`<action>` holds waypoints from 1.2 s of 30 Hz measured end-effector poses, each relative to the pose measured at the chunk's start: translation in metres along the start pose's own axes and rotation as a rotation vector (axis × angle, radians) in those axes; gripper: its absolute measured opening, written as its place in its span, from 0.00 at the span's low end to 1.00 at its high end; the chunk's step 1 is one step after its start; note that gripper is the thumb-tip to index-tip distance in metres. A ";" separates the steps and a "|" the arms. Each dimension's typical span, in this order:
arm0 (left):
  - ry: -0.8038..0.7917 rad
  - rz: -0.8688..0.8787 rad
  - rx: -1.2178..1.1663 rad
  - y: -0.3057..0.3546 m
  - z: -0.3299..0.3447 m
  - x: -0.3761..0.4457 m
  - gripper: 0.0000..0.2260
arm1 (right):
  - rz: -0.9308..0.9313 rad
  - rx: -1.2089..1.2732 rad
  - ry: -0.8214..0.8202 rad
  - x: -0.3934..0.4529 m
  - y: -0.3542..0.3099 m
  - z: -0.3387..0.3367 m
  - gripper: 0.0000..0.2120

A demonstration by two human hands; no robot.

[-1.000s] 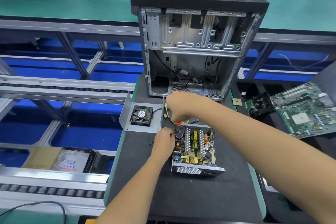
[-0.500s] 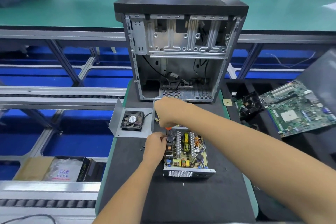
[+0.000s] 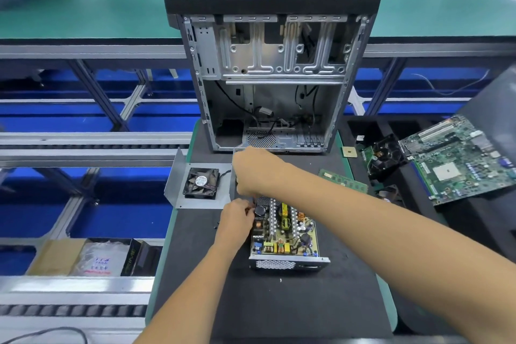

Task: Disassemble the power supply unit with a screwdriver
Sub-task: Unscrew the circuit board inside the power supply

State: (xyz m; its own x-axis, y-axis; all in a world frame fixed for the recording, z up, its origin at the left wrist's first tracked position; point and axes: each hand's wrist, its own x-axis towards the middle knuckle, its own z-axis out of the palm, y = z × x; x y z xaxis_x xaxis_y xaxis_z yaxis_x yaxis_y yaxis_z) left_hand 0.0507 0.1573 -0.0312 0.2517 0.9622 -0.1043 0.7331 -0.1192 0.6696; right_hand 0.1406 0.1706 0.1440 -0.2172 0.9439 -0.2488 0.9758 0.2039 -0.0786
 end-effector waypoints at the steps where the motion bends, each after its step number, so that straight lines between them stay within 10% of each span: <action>1: -0.005 -0.024 -0.021 0.000 -0.001 0.000 0.09 | -0.037 -0.014 0.008 -0.003 -0.001 0.004 0.14; 36: 0.033 -0.043 -0.040 0.003 -0.002 -0.002 0.07 | -0.098 -0.073 -0.030 0.004 0.008 -0.008 0.15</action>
State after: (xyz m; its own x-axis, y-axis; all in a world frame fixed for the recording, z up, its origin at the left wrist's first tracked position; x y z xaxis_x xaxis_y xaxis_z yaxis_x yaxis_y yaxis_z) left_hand 0.0515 0.1556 -0.0275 0.1996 0.9737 -0.1098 0.7168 -0.0687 0.6939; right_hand 0.1475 0.1784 0.1500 -0.3112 0.9104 -0.2726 0.9487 0.3143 -0.0334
